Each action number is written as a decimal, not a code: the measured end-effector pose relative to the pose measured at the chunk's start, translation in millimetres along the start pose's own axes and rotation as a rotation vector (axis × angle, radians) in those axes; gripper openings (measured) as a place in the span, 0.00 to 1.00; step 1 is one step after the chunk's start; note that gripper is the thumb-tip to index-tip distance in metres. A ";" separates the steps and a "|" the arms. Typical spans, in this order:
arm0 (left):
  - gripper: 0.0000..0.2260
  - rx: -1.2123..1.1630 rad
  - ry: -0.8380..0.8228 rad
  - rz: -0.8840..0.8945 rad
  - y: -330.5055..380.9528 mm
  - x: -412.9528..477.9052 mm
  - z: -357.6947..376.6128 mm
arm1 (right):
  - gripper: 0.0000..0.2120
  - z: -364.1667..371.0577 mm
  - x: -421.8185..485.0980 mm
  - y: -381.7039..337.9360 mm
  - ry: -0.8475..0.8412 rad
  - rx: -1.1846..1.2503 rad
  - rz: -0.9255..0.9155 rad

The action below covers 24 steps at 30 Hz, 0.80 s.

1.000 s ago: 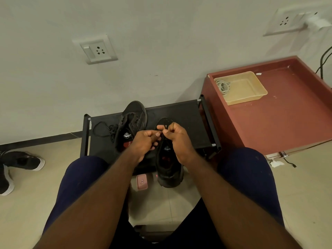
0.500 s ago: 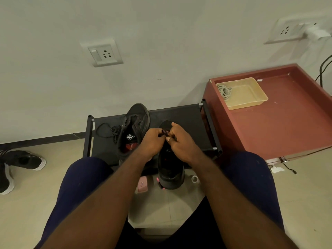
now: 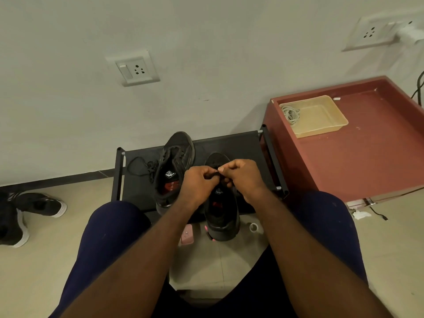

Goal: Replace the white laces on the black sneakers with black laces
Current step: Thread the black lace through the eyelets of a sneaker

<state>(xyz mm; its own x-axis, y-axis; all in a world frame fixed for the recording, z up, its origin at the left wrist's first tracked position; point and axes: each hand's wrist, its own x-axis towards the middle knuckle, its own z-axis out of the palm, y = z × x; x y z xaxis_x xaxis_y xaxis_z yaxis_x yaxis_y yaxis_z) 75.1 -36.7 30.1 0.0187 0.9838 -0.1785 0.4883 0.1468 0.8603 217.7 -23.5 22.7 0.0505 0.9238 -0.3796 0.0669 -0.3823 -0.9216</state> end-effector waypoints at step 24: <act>0.21 0.735 -0.040 0.199 6.8 0.6 -20.8 | 0.12 -4.7 4.0 -1.1 -0.275 0.147 0.309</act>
<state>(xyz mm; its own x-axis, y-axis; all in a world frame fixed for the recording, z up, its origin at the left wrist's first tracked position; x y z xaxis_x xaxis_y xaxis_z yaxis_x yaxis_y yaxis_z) 60.2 -32.9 45.8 0.1924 0.9778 -0.0826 0.9273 -0.1537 0.3414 222.5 -19.5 22.6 -0.2229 0.7453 -0.6283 -0.0530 -0.6529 -0.7556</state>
